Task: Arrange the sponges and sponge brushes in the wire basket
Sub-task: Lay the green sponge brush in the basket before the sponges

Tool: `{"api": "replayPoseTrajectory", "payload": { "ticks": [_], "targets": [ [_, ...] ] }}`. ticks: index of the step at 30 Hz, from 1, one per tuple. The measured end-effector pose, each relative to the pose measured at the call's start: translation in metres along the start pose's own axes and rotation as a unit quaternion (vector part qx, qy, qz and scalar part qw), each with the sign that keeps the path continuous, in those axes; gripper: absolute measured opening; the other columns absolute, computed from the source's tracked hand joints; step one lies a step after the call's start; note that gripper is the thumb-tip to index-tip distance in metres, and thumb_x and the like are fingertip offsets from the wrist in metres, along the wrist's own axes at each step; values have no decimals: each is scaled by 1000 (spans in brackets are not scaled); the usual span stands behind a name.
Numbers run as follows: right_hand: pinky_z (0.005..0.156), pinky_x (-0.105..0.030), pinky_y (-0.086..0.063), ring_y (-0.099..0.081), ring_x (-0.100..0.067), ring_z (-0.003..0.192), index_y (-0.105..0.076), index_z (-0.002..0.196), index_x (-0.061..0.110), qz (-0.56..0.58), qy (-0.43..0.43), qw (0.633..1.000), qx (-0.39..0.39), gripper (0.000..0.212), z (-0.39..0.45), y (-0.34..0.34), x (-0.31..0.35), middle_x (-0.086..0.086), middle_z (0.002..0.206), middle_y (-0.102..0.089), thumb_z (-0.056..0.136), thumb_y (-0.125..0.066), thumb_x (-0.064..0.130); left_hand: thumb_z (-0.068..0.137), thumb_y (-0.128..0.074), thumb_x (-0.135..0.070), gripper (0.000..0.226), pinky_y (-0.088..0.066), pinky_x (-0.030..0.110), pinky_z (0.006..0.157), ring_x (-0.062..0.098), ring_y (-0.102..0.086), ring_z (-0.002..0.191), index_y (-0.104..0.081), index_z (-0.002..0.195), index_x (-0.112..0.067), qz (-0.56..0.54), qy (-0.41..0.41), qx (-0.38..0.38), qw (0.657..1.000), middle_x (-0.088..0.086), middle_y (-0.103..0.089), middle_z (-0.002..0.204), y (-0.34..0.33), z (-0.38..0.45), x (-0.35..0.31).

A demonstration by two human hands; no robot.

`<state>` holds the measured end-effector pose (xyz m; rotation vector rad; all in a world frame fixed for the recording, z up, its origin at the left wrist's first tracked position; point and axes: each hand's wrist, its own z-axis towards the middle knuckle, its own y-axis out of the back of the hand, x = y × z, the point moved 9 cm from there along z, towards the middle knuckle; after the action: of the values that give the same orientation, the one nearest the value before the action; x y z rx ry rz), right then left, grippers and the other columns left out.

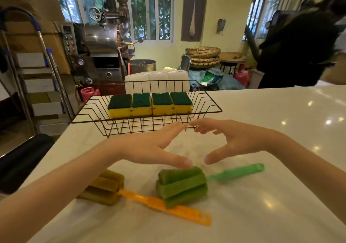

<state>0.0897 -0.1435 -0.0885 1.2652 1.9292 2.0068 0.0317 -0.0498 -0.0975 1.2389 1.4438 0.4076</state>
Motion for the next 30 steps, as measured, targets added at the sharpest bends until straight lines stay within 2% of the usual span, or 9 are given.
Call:
{"api": "replayPoseTrajectory", "payload": {
  "ticks": [4,6,9,14,17,19,23,27,30],
  "targets": [
    [104,-31,-37,-41,-6,119,-36,130,39,-61,-39,997,38,76,-26,-20,-24,12,135,-43,65,-76,41,74,-59,-51,92,-13,26,110,6,-2,139,5,138,-40,12,-3,36,999,-17,7,153,-26,1,-8],
    [99,-30,-40,-44,-9,113,-42,126,37,-72,-53,995,49,69,-35,-26,-31,9,127,-48,66,-76,39,73,-63,-48,90,-19,25,108,7,-12,138,-1,139,-39,22,-3,42,999,-17,-4,153,-33,2,-10],
    [88,-26,-45,-50,-10,97,-51,117,33,-80,-68,993,49,56,-41,-30,-39,7,109,-54,67,-76,34,71,-65,-49,85,-31,25,104,7,-31,125,-12,137,-40,47,0,52,998,-13,-25,146,-39,5,-9],
    [69,-23,-42,-57,-17,83,-55,83,37,-82,-71,993,46,22,-41,-30,-47,8,81,-56,70,-72,31,72,-65,-48,66,-44,26,91,11,-44,110,-33,128,-36,79,-5,59,995,-10,-45,129,-44,10,-9],
    [72,-31,-47,-58,-18,79,-51,67,40,-86,-67,993,48,24,-40,-30,-45,7,75,-57,71,-71,28,72,-65,-47,63,-45,24,88,11,-46,106,-35,127,-36,73,8,61,995,-10,-47,125,-41,12,-6],
    [75,-34,-48,-59,-19,81,-50,66,41,-93,-66,992,45,24,-38,-26,-43,6,77,-58,72,-70,29,73,-65,-45,63,-46,24,86,11,-45,106,-35,127,-36,76,14,57,995,-10,-47,122,-35,12,-4],
    [68,-26,-44,-57,-17,77,-52,69,39,-92,-51,994,18,22,-31,-8,-32,4,78,-60,73,-70,27,74,-65,-42,60,-43,17,79,9,-44,101,-37,126,-34,75,15,18,997,-11,-45,114,-10,10,-3],
    [72,-33,-48,-59,-20,80,-57,77,34,-95,-26,995,-23,13,-20,19,-15,0,83,-64,74,-70,30,74,-65,-38,56,-38,13,74,5,-42,96,-38,124,-34,72,11,-49,996,-15,-43,106,29,0,1],
    [72,-31,-48,-58,-18,81,-57,83,32,-107,-8,992,-60,13,-5,39,-2,0,87,-64,76,-69,31,72,-67,-37,52,-39,11,73,3,-45,94,-40,117,-39,64,-2,-107,992,-22,-44,100,60,-9,5]
  ]
}}
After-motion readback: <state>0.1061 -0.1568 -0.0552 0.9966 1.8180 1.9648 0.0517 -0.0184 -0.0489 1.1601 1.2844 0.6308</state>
